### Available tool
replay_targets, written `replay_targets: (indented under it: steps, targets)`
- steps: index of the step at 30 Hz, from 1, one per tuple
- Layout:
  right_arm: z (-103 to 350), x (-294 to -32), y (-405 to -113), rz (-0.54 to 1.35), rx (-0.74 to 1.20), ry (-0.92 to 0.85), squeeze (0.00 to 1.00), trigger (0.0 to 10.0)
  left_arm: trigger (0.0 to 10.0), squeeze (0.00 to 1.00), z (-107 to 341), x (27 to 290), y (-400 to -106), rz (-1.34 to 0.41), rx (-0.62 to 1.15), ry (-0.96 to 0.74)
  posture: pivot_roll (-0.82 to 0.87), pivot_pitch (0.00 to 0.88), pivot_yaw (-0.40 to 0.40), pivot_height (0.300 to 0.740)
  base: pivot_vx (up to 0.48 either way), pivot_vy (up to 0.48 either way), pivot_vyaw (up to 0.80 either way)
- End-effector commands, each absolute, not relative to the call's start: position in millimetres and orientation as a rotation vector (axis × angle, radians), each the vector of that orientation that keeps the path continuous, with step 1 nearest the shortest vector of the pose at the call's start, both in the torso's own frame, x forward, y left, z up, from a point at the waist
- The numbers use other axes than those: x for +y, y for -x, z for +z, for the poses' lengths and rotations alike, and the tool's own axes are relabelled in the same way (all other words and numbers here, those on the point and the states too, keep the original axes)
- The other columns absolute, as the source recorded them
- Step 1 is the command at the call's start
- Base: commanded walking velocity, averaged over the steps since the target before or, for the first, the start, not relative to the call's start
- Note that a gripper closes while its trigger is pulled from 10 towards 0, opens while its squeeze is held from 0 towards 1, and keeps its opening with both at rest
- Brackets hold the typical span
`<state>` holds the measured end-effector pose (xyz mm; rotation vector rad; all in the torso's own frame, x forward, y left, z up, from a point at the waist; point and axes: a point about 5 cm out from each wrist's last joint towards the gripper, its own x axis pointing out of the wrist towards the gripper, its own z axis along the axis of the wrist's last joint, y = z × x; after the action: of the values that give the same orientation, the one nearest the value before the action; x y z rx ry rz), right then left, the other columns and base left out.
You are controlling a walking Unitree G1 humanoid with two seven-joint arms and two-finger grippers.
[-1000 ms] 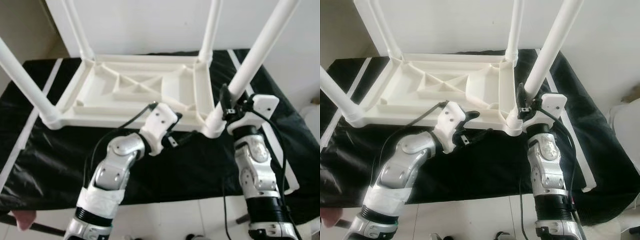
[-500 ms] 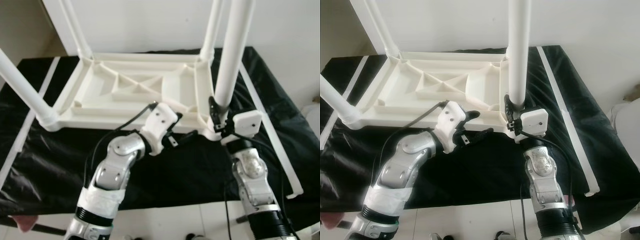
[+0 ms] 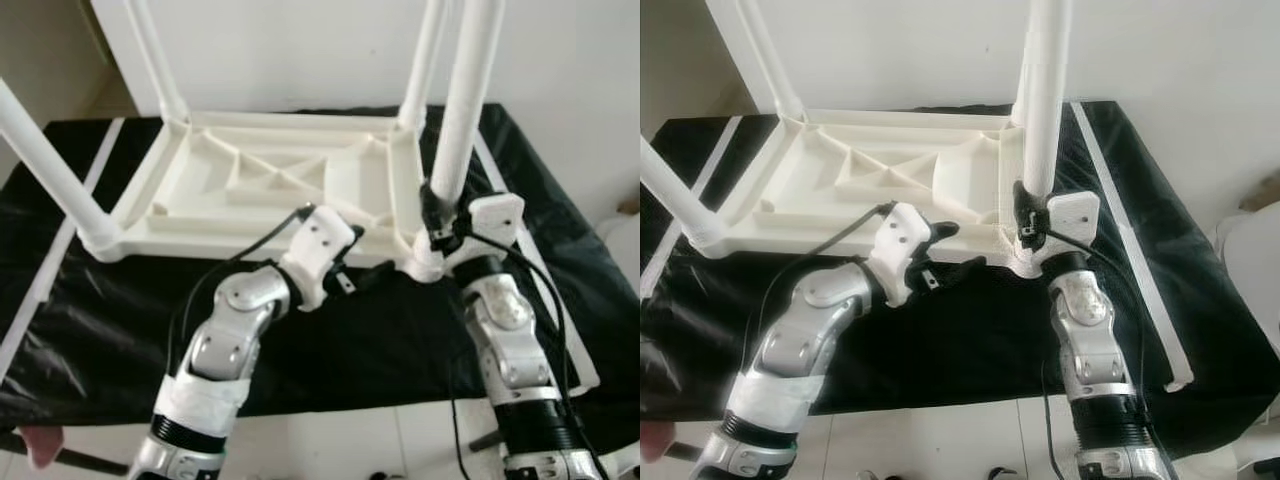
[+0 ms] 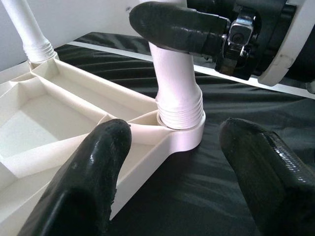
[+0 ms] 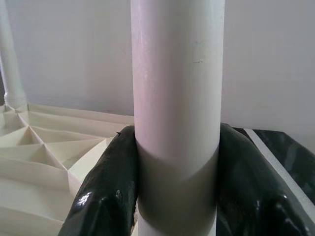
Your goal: Building children table
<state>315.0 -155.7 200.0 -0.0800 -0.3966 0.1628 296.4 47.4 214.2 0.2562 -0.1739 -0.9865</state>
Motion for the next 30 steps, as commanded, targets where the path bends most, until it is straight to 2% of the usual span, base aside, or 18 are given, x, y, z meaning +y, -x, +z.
replay_targets:
  steps: [1,3,11,18,24,30]
  targets:
    - [144.5,-160.6,-311.6,0.150,-0.137,0.032,0.00,10.0,10.0,0.00,219.5,48.7,-298.2,-0.909,-0.199,-0.250,-0.13,0.157,0.046,0.740,0.000,0.000,0.00]
    - [147.1,-163.3,-306.0,0.131,-0.213,0.015,0.00,10.0,10.0,0.00,219.5,48.7,-297.9,-0.906,-0.200,-0.249,-0.13,0.158,0.043,0.740,0.000,0.000,0.00]
    - [150.9,-167.6,-290.5,0.121,-0.313,-0.019,0.00,10.0,10.0,0.00,218.7,48.0,-297.2,-0.906,-0.201,-0.242,-0.14,0.157,0.039,0.740,0.000,0.000,0.00]
    - [144.0,-168.1,-288.8,0.123,-0.280,-0.022,0.00,10.0,10.0,0.00,218.5,46.0,-296.7,-0.911,-0.203,-0.236,-0.14,0.156,0.035,0.740,0.000,0.000,0.00]
    - [130.9,-165.0,-299.4,0.123,-0.107,0.058,0.00,10.0,10.0,0.00,218.3,45.5,-296.8,-0.906,-0.204,-0.237,-0.14,0.153,0.032,0.740,0.000,0.000,0.00]
    - [135.9,-158.6,-303.2,0.174,-0.084,-0.003,0.00,10.0,10.0,0.00,217.5,44.8,-296.2,-0.902,-0.209,-0.244,-0.14,0.148,0.022,0.740,0.000,0.000,0.00]
